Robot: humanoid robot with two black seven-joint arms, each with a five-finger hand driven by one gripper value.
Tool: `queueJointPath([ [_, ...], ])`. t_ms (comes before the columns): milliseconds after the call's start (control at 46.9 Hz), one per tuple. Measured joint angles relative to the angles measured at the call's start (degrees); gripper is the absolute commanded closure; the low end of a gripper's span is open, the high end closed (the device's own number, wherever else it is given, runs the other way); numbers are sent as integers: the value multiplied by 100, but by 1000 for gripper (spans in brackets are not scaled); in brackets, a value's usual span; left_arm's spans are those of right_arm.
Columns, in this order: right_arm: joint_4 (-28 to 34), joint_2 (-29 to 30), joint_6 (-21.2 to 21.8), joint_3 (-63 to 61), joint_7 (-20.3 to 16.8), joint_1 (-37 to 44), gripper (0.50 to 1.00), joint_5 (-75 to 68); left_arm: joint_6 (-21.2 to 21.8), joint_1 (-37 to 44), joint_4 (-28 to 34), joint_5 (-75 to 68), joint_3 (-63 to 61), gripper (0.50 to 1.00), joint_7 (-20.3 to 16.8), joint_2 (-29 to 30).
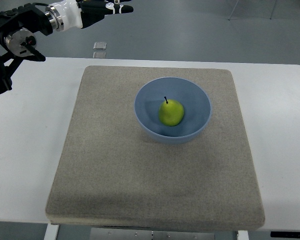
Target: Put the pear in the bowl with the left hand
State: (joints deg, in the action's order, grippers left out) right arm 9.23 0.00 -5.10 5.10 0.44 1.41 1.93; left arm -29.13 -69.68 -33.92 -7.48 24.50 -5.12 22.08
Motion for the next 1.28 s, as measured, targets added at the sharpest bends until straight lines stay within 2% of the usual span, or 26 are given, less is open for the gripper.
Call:
queueJointPath([
  [171, 0, 0, 0, 0, 0, 0, 576, 0, -140, 333, 415, 633, 2, 506, 6, -2],
  [384, -3, 0, 0, 0, 0, 0, 574, 0, -575, 751, 466, 1524, 164, 506, 122, -14],
  [555, -1, 0, 0, -12, 0, 0, 576, -1, -588, 948, 612, 1931, 266, 506, 547, -67],
  [747, 0, 0, 1, -1, 0, -1, 576, -17, -588, 1050, 662, 2115, 588, 506, 843, -73],
  [939, 17, 0, 9, 9, 0, -9, 576, -17, -588, 1280, 680, 2606, 1026, 506, 1569, -70],
  [1046, 26, 0, 9, 7, 7, -24, 576, -6, -587, 1379, 684, 2621, 1032, 506, 1712, -80],
  [1280, 78, 0, 9, 9, 19, -54, 576, -1, -587, 1497, 679, 2588, 1010, 506, 1752, -81],
])
